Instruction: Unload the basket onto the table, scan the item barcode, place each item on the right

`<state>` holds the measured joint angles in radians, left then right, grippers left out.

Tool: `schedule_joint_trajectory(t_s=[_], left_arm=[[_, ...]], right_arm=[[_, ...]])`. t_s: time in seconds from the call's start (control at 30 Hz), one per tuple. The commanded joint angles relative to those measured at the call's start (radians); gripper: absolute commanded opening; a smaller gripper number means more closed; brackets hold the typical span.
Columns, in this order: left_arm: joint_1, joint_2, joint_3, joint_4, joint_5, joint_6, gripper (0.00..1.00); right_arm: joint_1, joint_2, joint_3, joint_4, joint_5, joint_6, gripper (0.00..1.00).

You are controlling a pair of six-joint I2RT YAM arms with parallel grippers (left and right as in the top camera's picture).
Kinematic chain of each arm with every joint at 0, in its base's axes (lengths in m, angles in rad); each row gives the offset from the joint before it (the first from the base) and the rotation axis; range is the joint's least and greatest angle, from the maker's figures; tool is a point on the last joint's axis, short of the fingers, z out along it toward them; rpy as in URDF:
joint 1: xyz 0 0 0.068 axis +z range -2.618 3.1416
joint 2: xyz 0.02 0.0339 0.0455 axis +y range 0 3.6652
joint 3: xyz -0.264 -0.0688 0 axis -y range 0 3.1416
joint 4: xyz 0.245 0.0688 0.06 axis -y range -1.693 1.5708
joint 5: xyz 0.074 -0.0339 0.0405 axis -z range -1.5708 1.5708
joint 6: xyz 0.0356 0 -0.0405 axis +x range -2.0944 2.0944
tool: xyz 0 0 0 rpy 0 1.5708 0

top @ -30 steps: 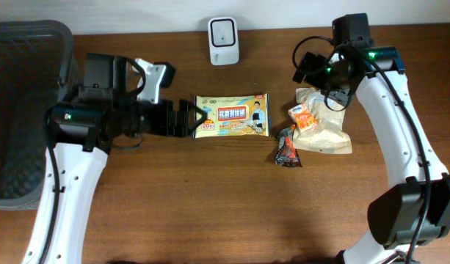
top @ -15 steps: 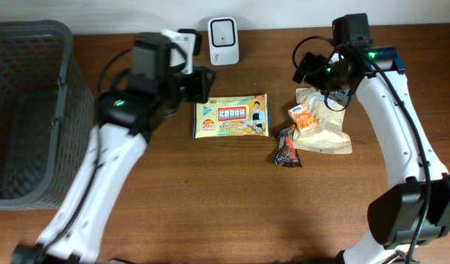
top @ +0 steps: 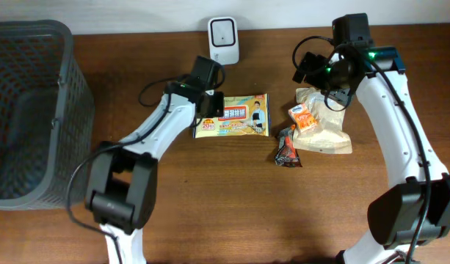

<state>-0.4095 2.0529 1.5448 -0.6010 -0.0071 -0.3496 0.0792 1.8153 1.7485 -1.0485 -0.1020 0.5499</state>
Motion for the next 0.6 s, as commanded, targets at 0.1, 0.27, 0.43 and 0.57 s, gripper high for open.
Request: schedule_joint_trajectory(t_s=[0.1,0.27,0.43,0.57], left_arm=[[0.000,0.132,0.009,0.078,-0.017,-0.028,0.00],[0.013,0.124,0.012,0.065,-0.046,-0.028,0.00],[0.046,-0.005,0.050,0.004,-0.042,-0.028,0.00],[0.078,-0.137,0.055,-0.055,-0.043,-0.028,0.00]], right_arm=[[-0.002,-0.006,0.004,-0.003,0.009,0.005,0.98],[-0.002,-0.006,0.004,-0.003,0.009,0.005,0.99],[-0.002,-0.006,0.004,-0.003,0.009,0.005,0.99],[-0.002,-0.006,0.004,-0.003,0.009,0.005,0.99]])
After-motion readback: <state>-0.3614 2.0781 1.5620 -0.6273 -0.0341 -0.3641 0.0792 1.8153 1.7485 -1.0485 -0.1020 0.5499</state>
